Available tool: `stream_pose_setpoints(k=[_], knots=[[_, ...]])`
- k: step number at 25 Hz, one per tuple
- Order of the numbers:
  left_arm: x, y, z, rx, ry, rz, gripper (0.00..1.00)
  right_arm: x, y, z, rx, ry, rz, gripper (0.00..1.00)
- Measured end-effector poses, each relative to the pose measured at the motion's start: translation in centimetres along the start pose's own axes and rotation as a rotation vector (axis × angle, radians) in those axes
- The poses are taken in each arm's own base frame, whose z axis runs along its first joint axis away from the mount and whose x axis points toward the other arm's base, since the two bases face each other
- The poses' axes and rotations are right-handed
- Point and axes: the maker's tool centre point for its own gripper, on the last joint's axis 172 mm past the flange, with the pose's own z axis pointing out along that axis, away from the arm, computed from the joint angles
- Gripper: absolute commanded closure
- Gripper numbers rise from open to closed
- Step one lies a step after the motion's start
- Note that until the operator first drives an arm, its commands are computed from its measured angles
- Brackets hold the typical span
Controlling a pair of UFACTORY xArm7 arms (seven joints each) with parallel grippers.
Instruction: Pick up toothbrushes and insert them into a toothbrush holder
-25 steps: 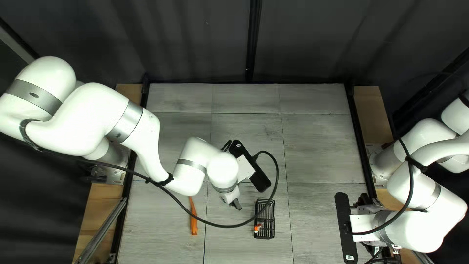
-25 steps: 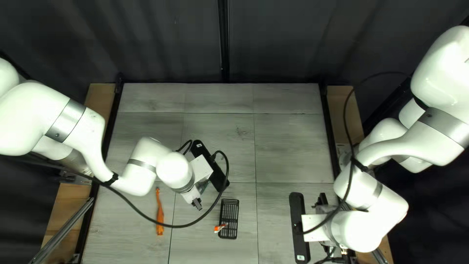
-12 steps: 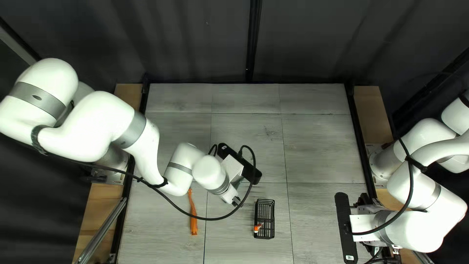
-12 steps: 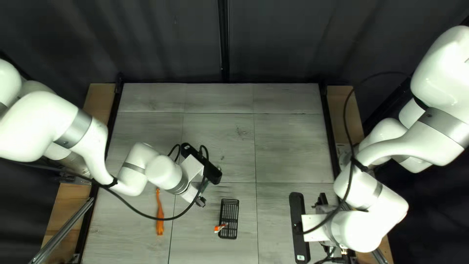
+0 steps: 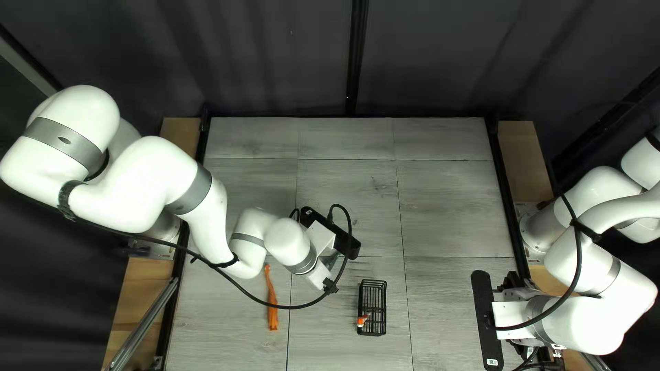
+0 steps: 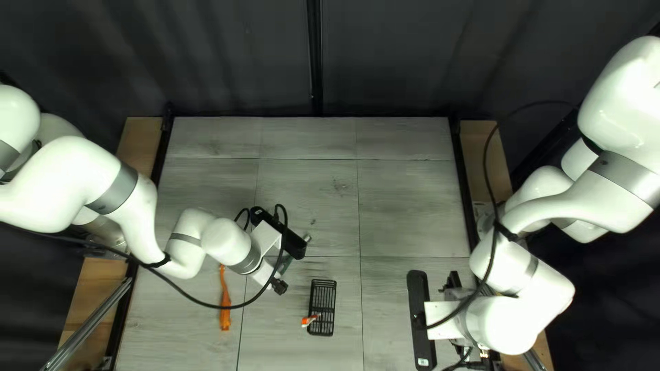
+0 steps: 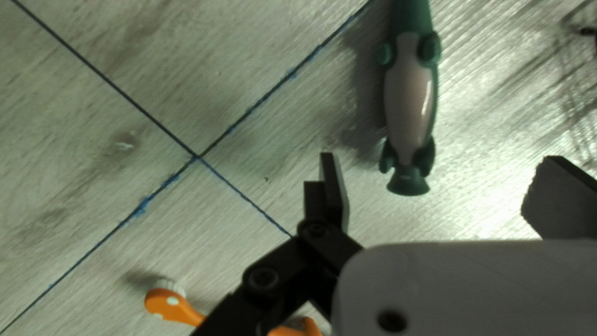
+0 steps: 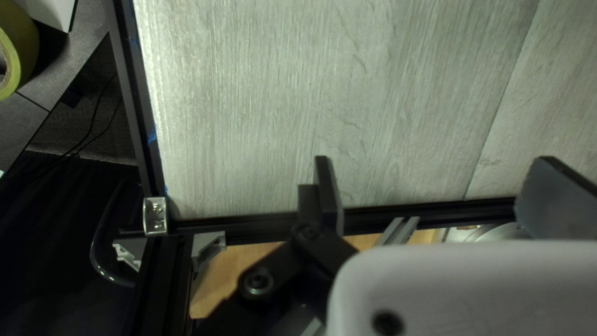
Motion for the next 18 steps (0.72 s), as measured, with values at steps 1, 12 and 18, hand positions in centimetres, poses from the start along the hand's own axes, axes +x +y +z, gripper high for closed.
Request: stream_pose_setpoints(k=[1, 12, 18], knots=[[0.03, -0.14, 0.11, 0.002, -0.002, -0.002, 0.13, 0.00, 0.00, 0.00, 0.000, 0.000, 0.000, 0.00], [0.60, -0.72, 0.99, 0.024, -0.011, -0.030, 1.00, 0.00, 0.00, 0.00, 0.000, 0.000, 0.000, 0.00], [0.53, -0.07, 0.84, 0.049, 0.007, -0.021, 1.00, 0.00, 0.00, 0.00, 0.000, 0.000, 0.000, 0.00]])
